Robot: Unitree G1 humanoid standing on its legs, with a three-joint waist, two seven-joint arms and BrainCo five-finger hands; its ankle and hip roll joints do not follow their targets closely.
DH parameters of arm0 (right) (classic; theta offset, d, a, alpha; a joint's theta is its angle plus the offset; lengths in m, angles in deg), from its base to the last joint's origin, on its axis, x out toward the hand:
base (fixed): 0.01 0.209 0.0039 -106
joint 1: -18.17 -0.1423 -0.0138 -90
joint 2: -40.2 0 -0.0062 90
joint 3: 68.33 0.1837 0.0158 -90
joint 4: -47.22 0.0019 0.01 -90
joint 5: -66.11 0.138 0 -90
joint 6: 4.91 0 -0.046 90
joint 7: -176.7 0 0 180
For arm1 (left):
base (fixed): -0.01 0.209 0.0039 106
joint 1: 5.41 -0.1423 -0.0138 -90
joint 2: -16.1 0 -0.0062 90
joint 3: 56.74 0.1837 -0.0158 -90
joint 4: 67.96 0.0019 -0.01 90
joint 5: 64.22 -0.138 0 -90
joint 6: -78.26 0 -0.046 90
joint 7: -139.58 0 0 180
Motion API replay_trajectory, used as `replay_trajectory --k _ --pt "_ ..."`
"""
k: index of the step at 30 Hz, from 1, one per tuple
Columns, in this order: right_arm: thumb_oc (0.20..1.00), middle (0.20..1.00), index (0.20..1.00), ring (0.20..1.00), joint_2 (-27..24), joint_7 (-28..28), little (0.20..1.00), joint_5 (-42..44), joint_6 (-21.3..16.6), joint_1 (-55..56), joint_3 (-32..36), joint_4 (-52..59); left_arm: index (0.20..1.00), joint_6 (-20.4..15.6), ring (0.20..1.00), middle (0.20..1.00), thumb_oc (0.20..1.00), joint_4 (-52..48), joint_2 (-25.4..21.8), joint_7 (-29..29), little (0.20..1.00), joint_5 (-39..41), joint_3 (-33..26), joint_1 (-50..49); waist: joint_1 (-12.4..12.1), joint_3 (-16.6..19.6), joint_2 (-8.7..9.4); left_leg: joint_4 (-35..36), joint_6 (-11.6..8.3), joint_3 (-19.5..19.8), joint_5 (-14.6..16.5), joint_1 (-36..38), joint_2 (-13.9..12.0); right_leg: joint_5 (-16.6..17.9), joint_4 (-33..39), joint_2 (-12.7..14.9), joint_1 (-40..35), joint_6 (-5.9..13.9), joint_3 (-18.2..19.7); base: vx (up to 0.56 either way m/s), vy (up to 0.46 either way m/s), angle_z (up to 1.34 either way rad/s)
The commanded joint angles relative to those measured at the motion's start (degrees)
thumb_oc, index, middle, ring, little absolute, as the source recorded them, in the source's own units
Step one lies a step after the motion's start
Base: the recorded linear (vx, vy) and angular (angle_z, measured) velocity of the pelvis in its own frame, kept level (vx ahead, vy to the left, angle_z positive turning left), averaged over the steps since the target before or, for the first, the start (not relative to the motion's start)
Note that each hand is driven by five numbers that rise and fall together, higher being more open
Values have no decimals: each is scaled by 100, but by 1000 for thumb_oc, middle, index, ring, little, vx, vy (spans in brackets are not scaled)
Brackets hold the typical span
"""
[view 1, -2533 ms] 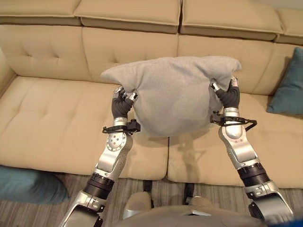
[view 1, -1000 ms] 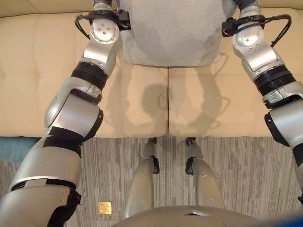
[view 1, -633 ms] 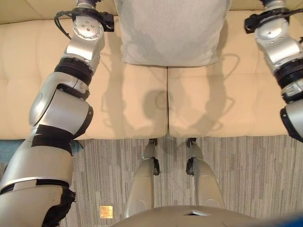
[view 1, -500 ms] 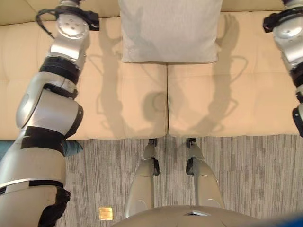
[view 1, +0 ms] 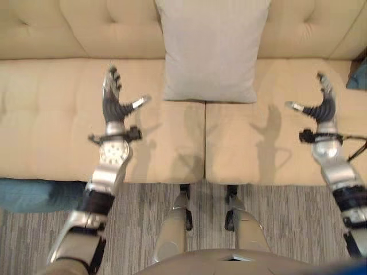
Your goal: Pick up all the scattered cushions and arrange them neatly on the sofa.
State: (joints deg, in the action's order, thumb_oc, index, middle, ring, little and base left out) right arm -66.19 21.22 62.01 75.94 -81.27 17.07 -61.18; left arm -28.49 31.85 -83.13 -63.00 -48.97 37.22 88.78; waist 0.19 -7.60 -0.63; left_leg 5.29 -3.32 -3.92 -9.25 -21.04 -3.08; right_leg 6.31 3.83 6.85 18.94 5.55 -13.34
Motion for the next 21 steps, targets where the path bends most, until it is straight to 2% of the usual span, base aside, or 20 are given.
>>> replay_trajectory --k 1,5,6,9,10,14,18,21 --pt "1000 1000 1000 1000 -153 -265 1000 -573 -101 -224 28 -484 1000 19 1000 1000 1000 697 -192 320 1000 -448 64 412 -118 167 207 -29 -275 -46 493 474 -92 -138 117 319 -464 506 -143 20 -28 4" --pt "1000 1000 1000 1000 143 -519 1000 -674 -92 319 -47 -819 1000 255 1000 1000 1000 1384 6 653 1000 -821 138 -398 -188 199 198 -29 -197 -77 564 959 -76 -244 117 300 -982 467 -250 5 -1 7" --pt "1000 1000 1000 1000 287 -605 1000 -739 -103 459 -130 -1097 1000 372 1000 1000 1000 1987 194 830 1000 -931 191 -644 -220 232 198 -29 -181 -108 628 1193 -87 -328 117 270 -1228 451 -298 17 21 14" --pt "1000 1000 1000 1000 440 -721 1000 -770 -80 547 -301 -1682 1000 501 1000 1000 1000 2958 453 982 1000 -972 178 -846 -243 330 220 -29 -128 -126 676 1419 -74 -402 117 239 -1473 423 -315 5 13 5" --pt "1000 1000 1000 1000 440 -717 1000 -770 -86 540 -307 -1694 1000 492 1000 1000 1000 2969 455 982 1000 -973 176 -842 -238 318 218 -29 -128 -125 679 1433 -75 -405 117 239 -1487 424 -317 0 0 0" --pt "1000 1000 1000 1000 749 -873 1000 -713 8 592 -575 -3092 1000 686 1000 1000 1000 4928 736 1081 1000 -1208 38 -872 -304 478 277 -29 -94 -125 838 1877 -43 -520 117 194 -1927 400 -335 41 34 9" --pt "1000 1000 1000 1000 1009 -973 1000 -733 124 577 -743 -4093 1000 762 1000 1000 1000 5663 806 1123 1000 -1321 -74 -887 -380 518 310 -29 -50 -136 952 2133 -13 -561 71 202 -2120 400 -338 37 62 -4" --pt "1000 1000 1000 1000 1214 -1106 1000 -809 290 578 -863 -4767 1000 815 1000 1000 1000 5955 839 1188 1000 -1389 -98 -896 -572 385 303 -29 92 -1 1046 2330 75 -682 -589 317 -2059 426 -328 -48 74 -11"
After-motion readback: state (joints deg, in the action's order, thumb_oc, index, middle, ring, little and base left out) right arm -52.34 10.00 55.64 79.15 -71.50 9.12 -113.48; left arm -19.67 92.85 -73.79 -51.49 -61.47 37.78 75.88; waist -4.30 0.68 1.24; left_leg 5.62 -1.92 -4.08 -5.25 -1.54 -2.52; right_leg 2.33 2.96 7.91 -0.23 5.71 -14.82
